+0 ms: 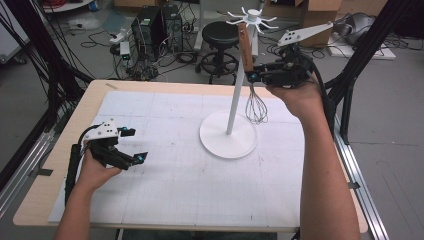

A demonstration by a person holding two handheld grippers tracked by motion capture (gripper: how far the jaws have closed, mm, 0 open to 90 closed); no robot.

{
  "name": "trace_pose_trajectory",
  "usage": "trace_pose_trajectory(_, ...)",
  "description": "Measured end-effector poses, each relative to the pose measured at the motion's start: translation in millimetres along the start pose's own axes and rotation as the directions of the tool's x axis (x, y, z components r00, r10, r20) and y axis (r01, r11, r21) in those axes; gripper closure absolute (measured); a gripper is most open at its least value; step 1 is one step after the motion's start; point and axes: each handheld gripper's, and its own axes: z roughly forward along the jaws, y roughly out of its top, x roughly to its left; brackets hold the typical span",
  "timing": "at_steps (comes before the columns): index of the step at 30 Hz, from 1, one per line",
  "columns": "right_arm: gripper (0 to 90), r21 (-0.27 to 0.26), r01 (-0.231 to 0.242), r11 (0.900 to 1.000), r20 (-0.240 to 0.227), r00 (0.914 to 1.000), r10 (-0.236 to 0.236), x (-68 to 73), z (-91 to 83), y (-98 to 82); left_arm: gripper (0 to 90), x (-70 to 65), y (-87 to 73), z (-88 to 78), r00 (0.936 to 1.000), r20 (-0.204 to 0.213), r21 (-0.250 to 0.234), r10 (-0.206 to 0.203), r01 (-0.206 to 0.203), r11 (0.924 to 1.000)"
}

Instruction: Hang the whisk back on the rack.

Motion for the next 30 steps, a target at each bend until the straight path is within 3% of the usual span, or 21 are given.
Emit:
trace_pose_trajectory(5,73.6,0.001,-0.035,0.999,-0.006,0.9994,0.035,-5.0,2.1,-6.6,1.7,-0.3,-0.1,0.9,1.0,0.0,0.006,0.002,-0.002,1.0)
trace_pose_trajectory(23,72.1,-0.014,-0.047,0.999,-0.016,0.9988,0.046,-9.4,12.3,-6.5,1.7,0.4,-0.9,0.5,1.0,-0.002,0.007,0.003,-0.003,1.0)
trace_pose_trajectory(27,61.5,-0.009,-0.042,0.999,0.013,0.999,0.042,-9.9,13.6,-8.0,1.7,0.5,-1.3,1.2,1.0,0.002,0.005,-0.005,0.005,1.0)
trace_pose_trajectory(30,59.7,-0.007,-0.038,0.999,0.017,0.9991,0.038,-9.5,12.8,-10.3,1.7,0.5,-1.7,1.7,1.0,0.002,0.008,-0.005,0.005,1.0)
